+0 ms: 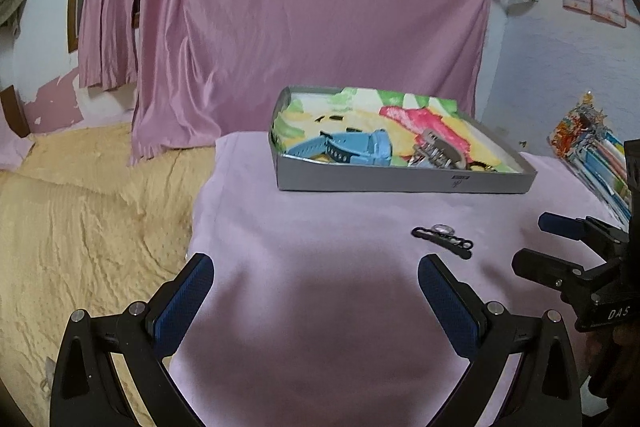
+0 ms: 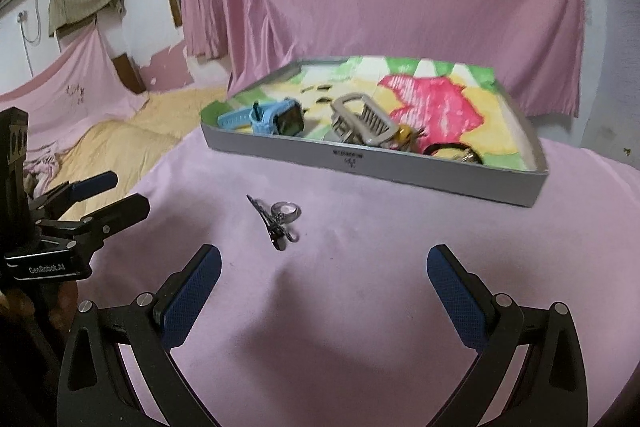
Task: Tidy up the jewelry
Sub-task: 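Grasp the black chain keyring with the right tool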
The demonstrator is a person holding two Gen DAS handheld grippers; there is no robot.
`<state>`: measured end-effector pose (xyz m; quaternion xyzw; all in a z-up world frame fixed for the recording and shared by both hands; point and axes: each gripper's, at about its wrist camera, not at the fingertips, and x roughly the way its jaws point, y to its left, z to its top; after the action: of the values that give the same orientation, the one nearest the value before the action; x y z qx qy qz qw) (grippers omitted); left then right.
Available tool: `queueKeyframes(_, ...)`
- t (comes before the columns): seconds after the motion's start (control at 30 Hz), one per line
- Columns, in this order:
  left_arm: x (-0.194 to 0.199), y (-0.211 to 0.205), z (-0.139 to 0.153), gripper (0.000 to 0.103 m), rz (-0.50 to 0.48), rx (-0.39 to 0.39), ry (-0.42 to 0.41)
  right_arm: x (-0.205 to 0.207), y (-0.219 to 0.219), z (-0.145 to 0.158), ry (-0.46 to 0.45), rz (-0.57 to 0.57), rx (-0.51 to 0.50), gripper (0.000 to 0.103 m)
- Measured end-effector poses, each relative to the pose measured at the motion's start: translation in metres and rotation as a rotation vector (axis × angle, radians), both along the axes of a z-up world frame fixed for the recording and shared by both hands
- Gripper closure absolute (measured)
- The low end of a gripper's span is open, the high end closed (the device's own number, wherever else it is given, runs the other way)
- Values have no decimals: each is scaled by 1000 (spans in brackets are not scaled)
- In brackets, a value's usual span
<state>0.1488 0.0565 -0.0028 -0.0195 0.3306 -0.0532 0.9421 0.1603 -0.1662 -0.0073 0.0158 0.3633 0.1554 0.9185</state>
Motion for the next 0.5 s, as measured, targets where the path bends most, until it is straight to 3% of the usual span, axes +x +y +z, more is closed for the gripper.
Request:
queueKeyframes(0.1, 6, 0, -3, 0, 12, 9, 28, 12, 6, -5, 44, 29, -7, 2)
queueKeyframes(0.17, 12, 1, -6, 0, 25, 15, 53, 19, 9, -8, 76, 52, -1, 8)
queueKeyframes(0.23, 16, 2, -8, 0, 35, 14, 77, 24, 15, -10, 93, 69, -13, 24)
queueKeyframes(0.5, 27, 9, -15, 0, 66, -8, 135, 38, 36, -14, 120, 141, -65, 52)
